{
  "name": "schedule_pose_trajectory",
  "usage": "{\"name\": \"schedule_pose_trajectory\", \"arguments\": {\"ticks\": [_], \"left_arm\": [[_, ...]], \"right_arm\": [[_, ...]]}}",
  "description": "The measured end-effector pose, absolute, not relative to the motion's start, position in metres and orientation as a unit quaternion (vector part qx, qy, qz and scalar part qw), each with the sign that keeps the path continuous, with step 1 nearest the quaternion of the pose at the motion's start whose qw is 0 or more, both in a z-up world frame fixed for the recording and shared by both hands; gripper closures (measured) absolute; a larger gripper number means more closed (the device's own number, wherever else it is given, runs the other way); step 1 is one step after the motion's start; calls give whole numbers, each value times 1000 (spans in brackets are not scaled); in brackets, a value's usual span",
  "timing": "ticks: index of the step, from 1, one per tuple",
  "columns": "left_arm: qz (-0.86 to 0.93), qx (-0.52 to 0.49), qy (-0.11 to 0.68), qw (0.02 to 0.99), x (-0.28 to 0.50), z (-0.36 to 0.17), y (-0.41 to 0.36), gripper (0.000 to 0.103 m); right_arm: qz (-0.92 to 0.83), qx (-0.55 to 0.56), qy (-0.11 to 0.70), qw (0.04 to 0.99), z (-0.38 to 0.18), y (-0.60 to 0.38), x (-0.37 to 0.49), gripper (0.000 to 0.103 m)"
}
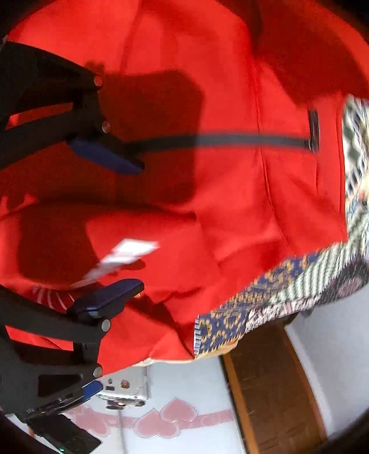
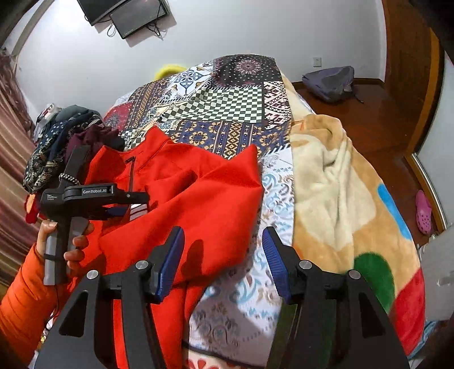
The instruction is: Fold large clothes
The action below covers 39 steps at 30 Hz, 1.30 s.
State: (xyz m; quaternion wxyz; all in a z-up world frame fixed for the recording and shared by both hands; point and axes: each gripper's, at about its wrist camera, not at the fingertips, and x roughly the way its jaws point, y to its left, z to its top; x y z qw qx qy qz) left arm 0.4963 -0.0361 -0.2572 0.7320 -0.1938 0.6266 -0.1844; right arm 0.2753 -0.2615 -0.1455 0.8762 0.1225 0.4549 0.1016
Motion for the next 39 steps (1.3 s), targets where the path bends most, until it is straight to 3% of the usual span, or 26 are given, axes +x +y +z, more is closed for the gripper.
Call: {"name": "schedule_pose_trajectory", "arguments": {"ticks": [2, 3, 5, 8, 17, 20, 23, 27, 29, 31, 32, 39], "left_arm": [[-197, -186, 627, 730, 496, -255, -48, 40], [-205, -179, 628, 729, 496, -255, -53, 62], [-204, -139, 633, 734, 492, -254, -65, 83], [-179, -111, 605, 767, 483, -238, -61, 97], [-83, -123, 439, 886, 411, -113, 25, 98], [-47, -133, 415, 899, 379, -97, 57, 97], [-19, -145, 419, 896, 353, -100, 83, 95], [23, -148, 423, 894, 336, -110, 112, 84], [40, -158, 420, 893, 326, -112, 131, 76], [51, -174, 416, 891, 325, -118, 140, 55], [58, -181, 412, 891, 323, -119, 147, 52], [68, -197, 468, 859, 328, -170, 176, 51]], "right_arm": [[103, 113, 456, 877, -150, -259, 279, 50], [102, 106, 462, 875, -155, -255, 283, 50], [104, 98, 473, 869, -164, -252, 287, 50], [109, 91, 498, 855, -184, -247, 291, 50], [108, 92, 496, 857, -184, -246, 291, 45], [116, 97, 490, 859, -185, -243, 289, 34], [111, 78, 488, 862, -186, -235, 289, 30], [98, 26, 486, 868, -188, -223, 287, 30], [94, 3, 484, 870, -189, -219, 286, 30], [93, 0, 482, 871, -190, -220, 286, 30], [93, 3, 483, 871, -190, -221, 287, 30], [89, 7, 483, 871, -191, -219, 286, 30]]}}
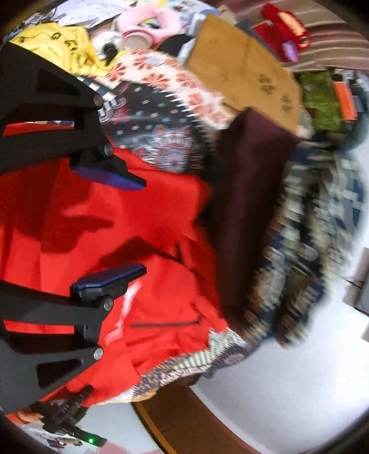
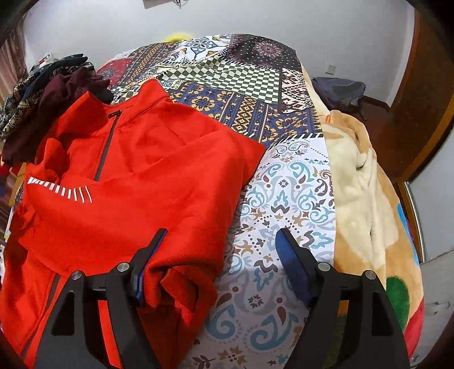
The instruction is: Fold large clothes
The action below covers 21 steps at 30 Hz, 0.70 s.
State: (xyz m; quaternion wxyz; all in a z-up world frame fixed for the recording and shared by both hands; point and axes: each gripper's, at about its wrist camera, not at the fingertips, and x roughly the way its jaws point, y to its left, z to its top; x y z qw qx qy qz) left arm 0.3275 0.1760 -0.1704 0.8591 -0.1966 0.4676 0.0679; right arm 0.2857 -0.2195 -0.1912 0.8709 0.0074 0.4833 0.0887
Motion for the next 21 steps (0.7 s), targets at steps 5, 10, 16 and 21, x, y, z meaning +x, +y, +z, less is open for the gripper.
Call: {"name": "schedule_pose_trajectory", "arguments": {"ticks": [5, 10, 16, 21], "left_arm": [[42, -233, 521, 820, 344, -219, 173, 51], [12, -220, 556, 801, 366, -243, 141, 51], [-22, -190, 536, 822, 393, -226, 95, 51], [-38, -148, 545, 825, 419, -233, 55, 51]], "right_arm": [[87, 7, 481, 872, -192, -218, 285, 29], [89, 6, 480, 873, -194, -219, 286, 26], [91, 1, 477, 874, -196, -217, 286, 24], [94, 5, 475, 875, -197, -218, 286, 23]]}}
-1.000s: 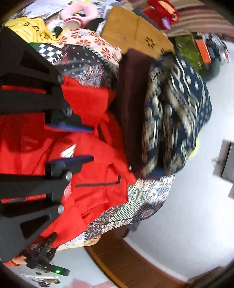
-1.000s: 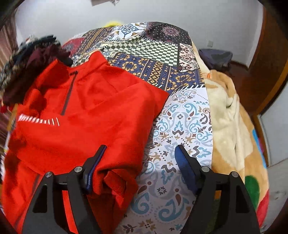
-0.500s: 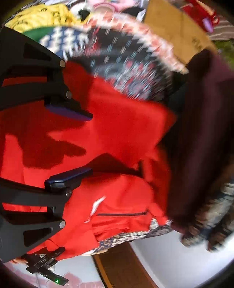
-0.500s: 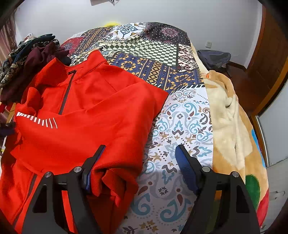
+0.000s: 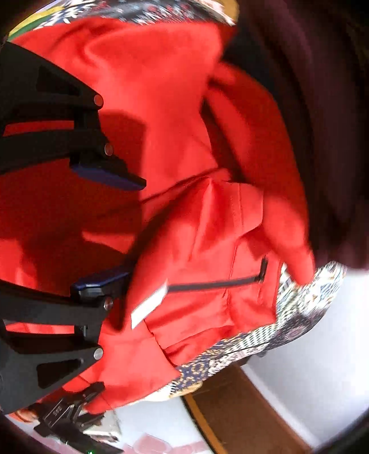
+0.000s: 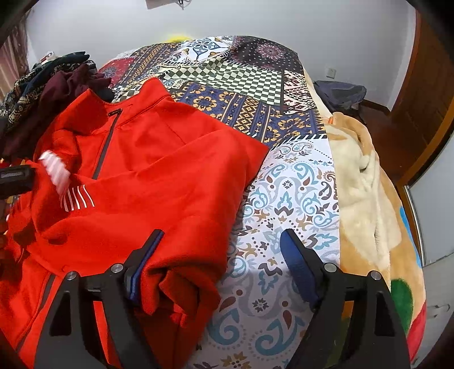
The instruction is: Fold large clothes
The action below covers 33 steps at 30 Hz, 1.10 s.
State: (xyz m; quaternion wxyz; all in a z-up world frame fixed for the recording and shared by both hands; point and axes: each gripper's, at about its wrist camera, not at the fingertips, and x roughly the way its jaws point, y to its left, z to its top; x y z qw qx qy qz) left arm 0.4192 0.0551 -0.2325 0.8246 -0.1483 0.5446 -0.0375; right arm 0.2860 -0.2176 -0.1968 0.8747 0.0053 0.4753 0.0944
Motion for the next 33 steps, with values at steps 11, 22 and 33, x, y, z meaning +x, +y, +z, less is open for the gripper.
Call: {"name": "schedule_pose_trajectory", "arguments": {"ticks": [11, 22, 33], "left_arm": [[-20, -63, 534, 843, 444, -245, 28, 102], [5, -120, 417, 901, 379, -141, 108, 101], [76, -189, 492, 846, 308, -210, 175, 90]], "right_arm": [[103, 17, 471, 876, -198, -220, 285, 21], [105, 15, 469, 877, -199, -219, 284, 19], [100, -5, 472, 876, -199, -212, 283, 15]]}}
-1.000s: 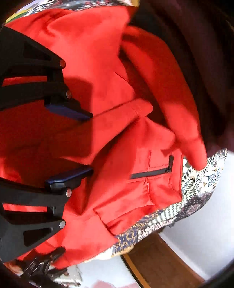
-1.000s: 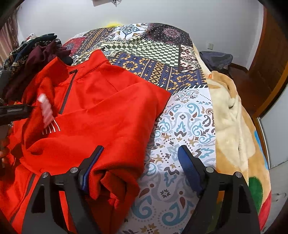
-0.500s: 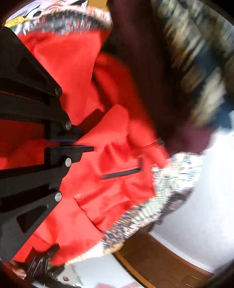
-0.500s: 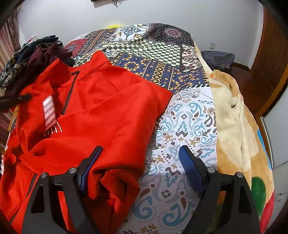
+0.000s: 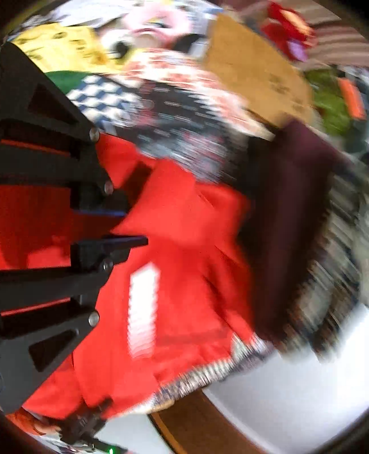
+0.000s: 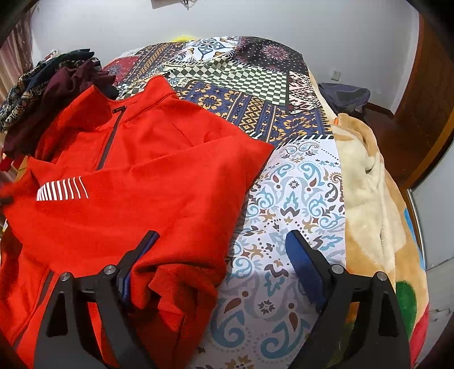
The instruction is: Fold large clothes
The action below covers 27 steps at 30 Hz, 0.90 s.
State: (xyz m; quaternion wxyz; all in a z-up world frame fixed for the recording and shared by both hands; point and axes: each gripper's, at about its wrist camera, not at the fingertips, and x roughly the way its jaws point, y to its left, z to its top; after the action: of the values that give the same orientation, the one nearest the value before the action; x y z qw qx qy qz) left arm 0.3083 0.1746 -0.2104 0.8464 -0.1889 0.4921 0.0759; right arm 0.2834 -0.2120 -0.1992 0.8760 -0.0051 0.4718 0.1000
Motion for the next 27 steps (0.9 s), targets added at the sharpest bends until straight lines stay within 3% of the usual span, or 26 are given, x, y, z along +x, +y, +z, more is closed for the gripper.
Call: {"name": "schedule_pose_trajectory", "arguments": {"ticks": [3, 7, 14, 21, 25, 27], "left_arm": [[84, -257, 519, 811, 296, -248, 201, 86], [78, -311, 498, 806, 282, -247, 223, 86], [166, -210, 458, 847, 267, -207, 238, 81], [149, -192, 469, 849, 263, -203, 233, 80], [117, -153, 451, 871, 282, -180, 210, 60], [101, -131, 440, 883, 293, -168, 195, 59]], "right_arm": [[97, -9, 472, 876, -199, -211, 283, 15], [94, -16, 473, 876, -199, -210, 282, 15], [89, -21, 474, 876, -199, -208, 282, 15], [90, -22, 512, 854, -190, -205, 296, 15], [103, 10, 511, 854, -174, -209, 305, 15], [107, 17, 501, 858, -163, -208, 311, 15]]}}
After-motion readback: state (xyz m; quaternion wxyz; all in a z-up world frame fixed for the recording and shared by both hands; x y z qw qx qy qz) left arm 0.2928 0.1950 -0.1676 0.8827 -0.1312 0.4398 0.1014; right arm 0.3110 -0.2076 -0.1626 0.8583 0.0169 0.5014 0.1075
